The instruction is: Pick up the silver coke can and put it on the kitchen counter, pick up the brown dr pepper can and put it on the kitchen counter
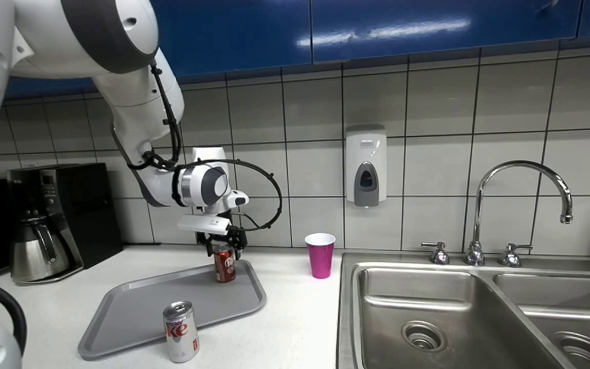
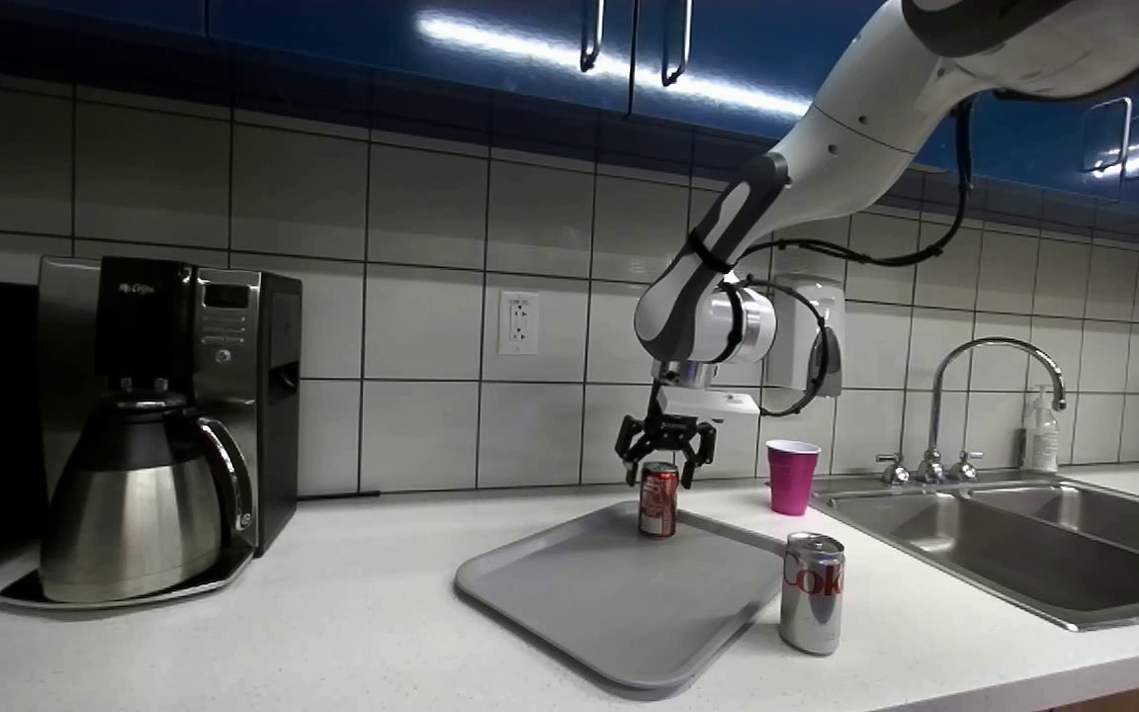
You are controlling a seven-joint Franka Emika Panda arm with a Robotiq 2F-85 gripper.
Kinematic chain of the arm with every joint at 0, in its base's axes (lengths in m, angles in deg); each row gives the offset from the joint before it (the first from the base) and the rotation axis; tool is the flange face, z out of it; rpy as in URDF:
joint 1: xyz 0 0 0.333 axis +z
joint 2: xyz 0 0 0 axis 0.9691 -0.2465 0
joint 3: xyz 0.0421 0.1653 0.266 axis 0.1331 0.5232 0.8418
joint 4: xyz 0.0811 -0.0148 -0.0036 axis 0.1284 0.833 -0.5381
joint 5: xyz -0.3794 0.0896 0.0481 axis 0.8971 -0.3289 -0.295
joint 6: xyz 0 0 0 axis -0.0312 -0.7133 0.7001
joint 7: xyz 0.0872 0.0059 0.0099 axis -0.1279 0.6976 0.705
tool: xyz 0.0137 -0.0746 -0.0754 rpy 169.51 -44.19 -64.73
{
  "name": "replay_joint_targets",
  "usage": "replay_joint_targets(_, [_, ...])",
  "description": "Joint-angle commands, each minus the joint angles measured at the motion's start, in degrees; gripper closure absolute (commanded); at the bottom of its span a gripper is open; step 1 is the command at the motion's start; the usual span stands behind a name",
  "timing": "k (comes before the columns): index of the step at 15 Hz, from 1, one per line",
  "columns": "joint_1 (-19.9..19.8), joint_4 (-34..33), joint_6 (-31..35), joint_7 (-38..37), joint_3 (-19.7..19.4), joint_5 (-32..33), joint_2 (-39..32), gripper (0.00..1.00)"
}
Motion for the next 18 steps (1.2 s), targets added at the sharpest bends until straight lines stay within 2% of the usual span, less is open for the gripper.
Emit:
replay_joint_targets(1, [0.38, -1.2, -2.16, 1.17, 0.07, 0.55, -0.38, 0.0])
replay_joint_targets(7, [1.89, -1.17, -3.13, 0.43, -1.38, 4.13, -0.53, 0.0])
replay_joint_targets(14, [1.92, -1.35, -2.92, 0.6, -1.57, 5.91, -0.72, 0.0])
replay_joint_targets(15, [1.91, -1.34, -2.74, 0.36, -1.56, 5.79, -0.78, 0.11])
replay_joint_targets(16, [1.84, -1.3, -2.67, 0.46, -1.48, 5.71, -0.78, 0.26])
replay_joint_targets(18, [1.83, -1.19, -2.58, 0.51, -1.51, 5.76, -0.77, 0.42])
